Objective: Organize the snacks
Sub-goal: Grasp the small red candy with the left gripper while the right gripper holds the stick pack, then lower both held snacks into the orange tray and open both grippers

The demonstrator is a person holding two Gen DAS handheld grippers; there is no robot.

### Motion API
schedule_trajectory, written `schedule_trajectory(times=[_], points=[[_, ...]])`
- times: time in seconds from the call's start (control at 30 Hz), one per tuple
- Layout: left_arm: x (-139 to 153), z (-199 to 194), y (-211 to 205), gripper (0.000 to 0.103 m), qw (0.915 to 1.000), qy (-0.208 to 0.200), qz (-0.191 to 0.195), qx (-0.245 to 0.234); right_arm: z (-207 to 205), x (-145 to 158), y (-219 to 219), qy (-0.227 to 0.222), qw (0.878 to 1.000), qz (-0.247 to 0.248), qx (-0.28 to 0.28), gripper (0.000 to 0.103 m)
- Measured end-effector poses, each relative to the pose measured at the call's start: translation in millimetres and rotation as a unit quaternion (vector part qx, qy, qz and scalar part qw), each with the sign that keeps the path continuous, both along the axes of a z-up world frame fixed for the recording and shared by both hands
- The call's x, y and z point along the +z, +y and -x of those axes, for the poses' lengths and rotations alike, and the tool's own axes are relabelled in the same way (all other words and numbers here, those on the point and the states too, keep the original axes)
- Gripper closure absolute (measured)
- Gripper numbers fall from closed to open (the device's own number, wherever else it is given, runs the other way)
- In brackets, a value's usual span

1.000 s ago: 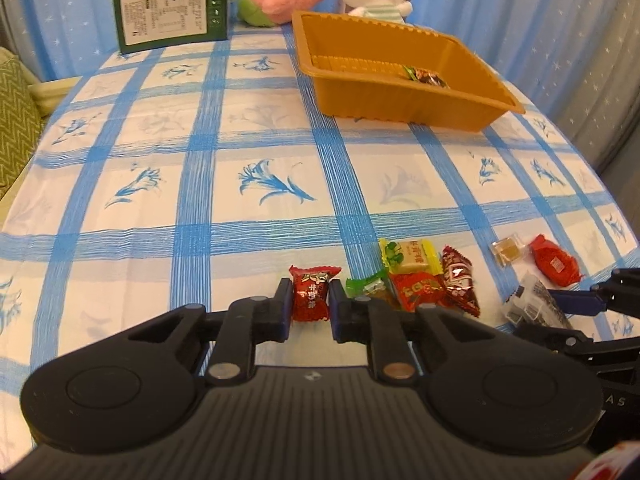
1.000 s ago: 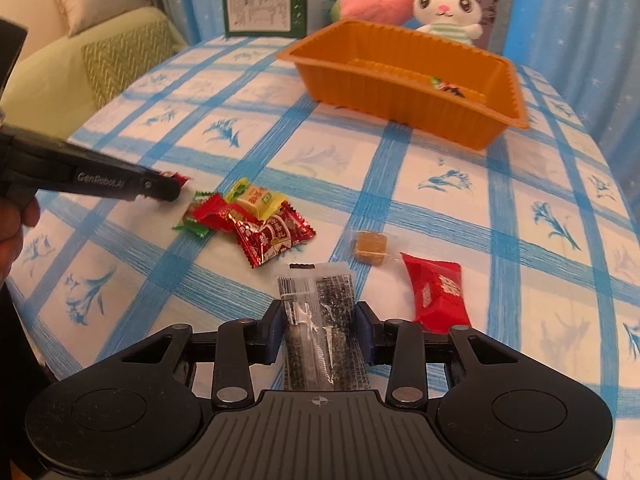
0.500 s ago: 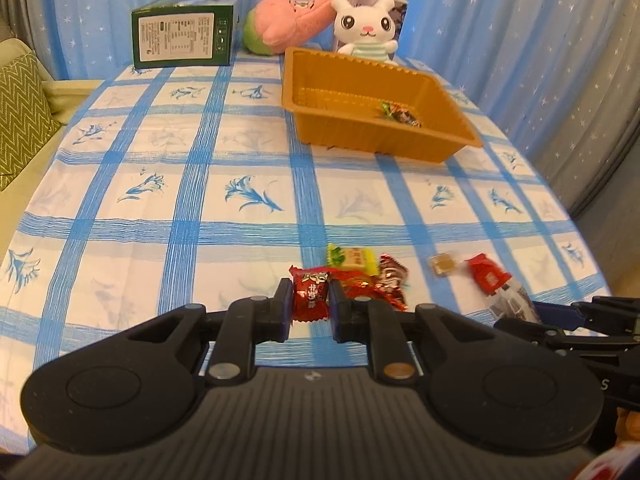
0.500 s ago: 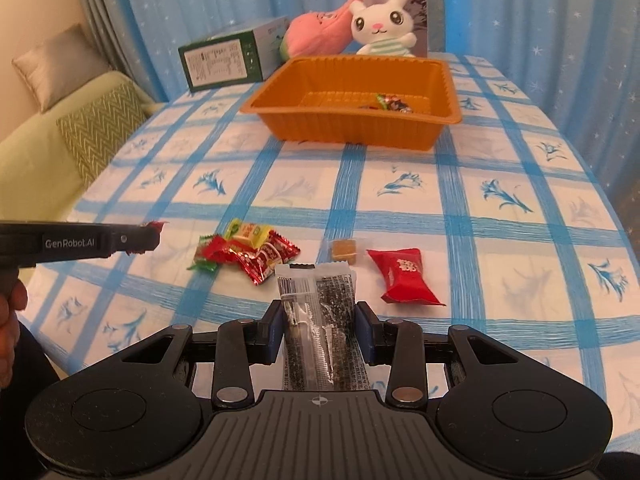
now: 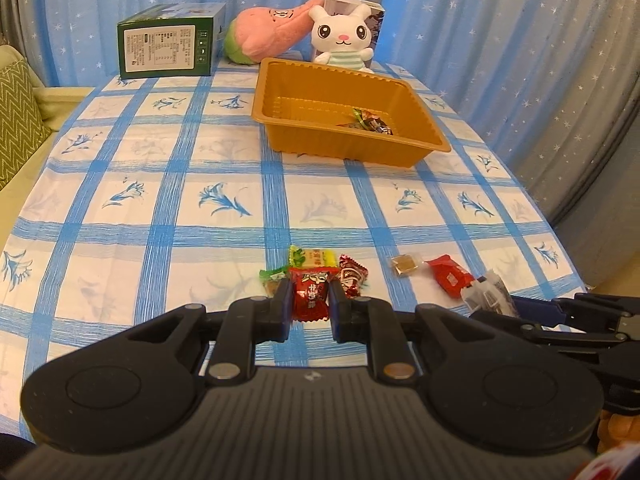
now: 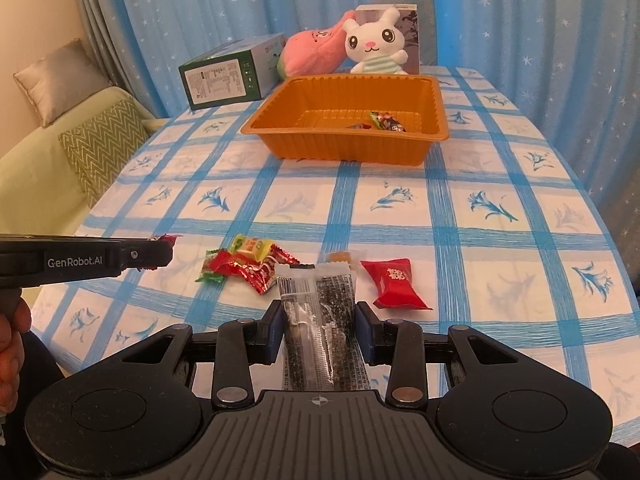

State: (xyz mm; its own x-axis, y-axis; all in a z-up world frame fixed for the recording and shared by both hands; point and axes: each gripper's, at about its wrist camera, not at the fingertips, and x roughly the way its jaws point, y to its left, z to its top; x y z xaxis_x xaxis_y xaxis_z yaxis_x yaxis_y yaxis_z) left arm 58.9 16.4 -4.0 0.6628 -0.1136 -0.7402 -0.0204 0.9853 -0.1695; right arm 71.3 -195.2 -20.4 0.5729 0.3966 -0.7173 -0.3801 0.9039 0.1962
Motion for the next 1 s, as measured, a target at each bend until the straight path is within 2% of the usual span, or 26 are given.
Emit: schedule_trajectory(times=[0.2, 0.43, 1.0], points=[[2.4, -6.6, -2.3, 0.087, 1.0, -0.002, 0.004, -0.005, -5.8, 1.7, -3.7, 0.001, 1.0, 0.001, -0.007, 0.065], [8.5, -28.9, -6.0, 0.087, 0.9998, -0.009, 0.013, -0.013, -32.4, 13.1, -8.7, -0.005, 1.0, -0.005, -0.016, 0.065], [43.5, -149.8, 2.5, 0.087, 0.9984, -0.046, 0.03, -0.013, -169.8, 50.9, -1.9, -0.028, 0.999, -0.013, -0.029, 0.065]])
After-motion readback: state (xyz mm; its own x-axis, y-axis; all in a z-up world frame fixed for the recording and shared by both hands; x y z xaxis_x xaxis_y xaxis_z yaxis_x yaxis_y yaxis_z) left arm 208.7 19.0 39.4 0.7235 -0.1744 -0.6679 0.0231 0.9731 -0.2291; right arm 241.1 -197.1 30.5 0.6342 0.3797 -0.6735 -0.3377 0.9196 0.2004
